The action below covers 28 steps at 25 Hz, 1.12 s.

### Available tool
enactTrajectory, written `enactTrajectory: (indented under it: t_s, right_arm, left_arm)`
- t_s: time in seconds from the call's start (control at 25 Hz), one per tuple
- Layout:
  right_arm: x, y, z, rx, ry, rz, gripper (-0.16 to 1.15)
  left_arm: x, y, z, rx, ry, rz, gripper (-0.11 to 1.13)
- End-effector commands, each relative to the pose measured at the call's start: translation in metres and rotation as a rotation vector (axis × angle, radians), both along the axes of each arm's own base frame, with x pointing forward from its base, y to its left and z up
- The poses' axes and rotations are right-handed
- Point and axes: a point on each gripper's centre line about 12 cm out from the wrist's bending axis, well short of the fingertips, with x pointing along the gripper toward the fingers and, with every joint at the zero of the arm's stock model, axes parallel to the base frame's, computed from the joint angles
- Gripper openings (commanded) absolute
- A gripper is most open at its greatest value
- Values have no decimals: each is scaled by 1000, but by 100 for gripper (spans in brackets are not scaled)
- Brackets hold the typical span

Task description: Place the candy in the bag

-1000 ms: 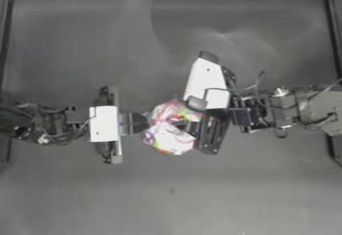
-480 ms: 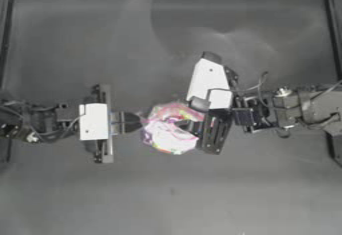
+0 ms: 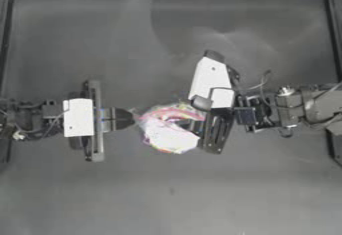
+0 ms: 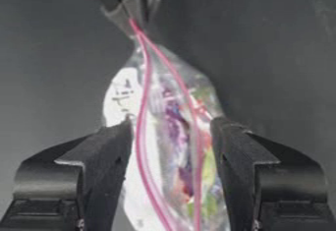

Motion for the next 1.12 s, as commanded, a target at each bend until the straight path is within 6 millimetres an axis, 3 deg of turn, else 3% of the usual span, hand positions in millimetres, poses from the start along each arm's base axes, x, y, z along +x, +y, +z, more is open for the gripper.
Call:
enactTrajectory:
  t_s: [0.04, 0.92, 1.04, 1.12]
  right_arm:
    - [-1, 1, 16, -1, -48, 6, 84]
    - [-1, 3, 16, 0, -50, 13, 84]
    - [-1, 3, 16, 0, -50, 13, 84]
    - [-1, 3, 16, 0, -50, 13, 84]
  left_arm:
    - [-1, 0, 14, 1, -46, -1, 11]
    - [-3, -4, 8, -5, -14, -16, 13]
    - [-2, -4, 10, 0, -18, -21, 22]
    - [-1, -4, 11, -1, -21, -20, 39]
